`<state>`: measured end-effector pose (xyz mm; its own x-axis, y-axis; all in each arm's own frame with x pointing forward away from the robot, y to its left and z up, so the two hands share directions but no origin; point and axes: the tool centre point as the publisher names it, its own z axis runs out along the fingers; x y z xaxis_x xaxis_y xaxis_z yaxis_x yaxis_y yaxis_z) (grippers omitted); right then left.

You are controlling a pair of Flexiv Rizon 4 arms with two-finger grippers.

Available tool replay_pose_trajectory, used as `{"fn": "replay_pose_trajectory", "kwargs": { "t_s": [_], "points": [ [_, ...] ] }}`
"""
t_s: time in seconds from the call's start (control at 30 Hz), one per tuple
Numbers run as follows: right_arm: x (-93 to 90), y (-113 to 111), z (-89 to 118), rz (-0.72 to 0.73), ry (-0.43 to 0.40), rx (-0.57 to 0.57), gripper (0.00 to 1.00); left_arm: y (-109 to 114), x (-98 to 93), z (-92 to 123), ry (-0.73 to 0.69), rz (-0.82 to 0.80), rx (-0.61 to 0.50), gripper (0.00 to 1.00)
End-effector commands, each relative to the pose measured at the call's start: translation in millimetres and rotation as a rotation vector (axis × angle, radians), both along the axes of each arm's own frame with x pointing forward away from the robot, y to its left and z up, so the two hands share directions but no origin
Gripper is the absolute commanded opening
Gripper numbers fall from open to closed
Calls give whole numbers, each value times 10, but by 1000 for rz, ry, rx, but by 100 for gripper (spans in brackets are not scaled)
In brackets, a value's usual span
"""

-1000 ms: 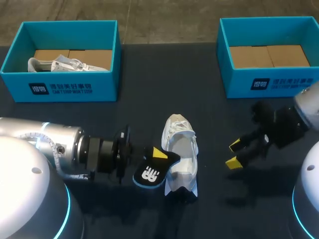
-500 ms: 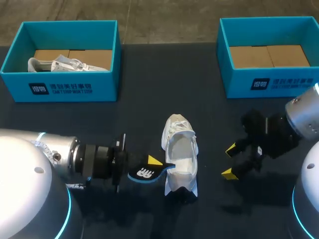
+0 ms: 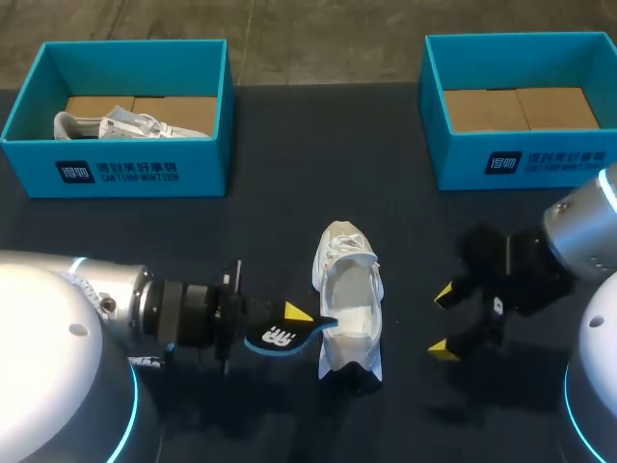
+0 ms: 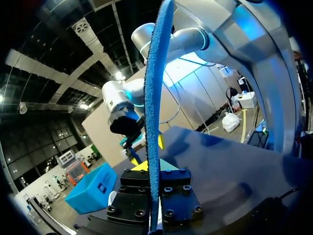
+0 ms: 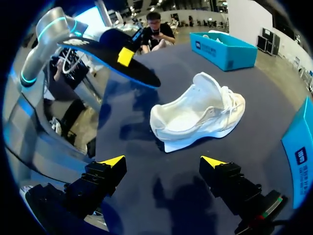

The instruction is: Take the shoe out of the shoebox, open the shoe tongue, remove and reinsert the insole, then place the shoe into the shoebox

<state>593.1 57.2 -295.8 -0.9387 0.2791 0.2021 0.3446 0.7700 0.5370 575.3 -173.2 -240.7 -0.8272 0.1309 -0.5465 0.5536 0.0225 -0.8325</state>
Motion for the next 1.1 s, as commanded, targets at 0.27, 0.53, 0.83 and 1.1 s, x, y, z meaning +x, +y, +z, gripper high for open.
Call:
{"fn": "replay_pose_trajectory", "kwargs": {
  "t_s": [0.27, 0.53, 0.83, 1.1],
  "points": [
    [37, 143, -245, 12, -5, -129, 100, -37, -153, 35, 12, -5, -18, 0],
    [55, 217, -350, 21, -9, -203, 100, -41, -124, -48, 43, 32, -33, 0],
    [114, 302, -449, 10, -23, -316, 100, -61, -102, -112, 75, 41, -34, 0],
    [123, 331, -552, 3, -18, -391, 100, -108, -21, -204, 87, 50, -64, 0]
  ]
}}
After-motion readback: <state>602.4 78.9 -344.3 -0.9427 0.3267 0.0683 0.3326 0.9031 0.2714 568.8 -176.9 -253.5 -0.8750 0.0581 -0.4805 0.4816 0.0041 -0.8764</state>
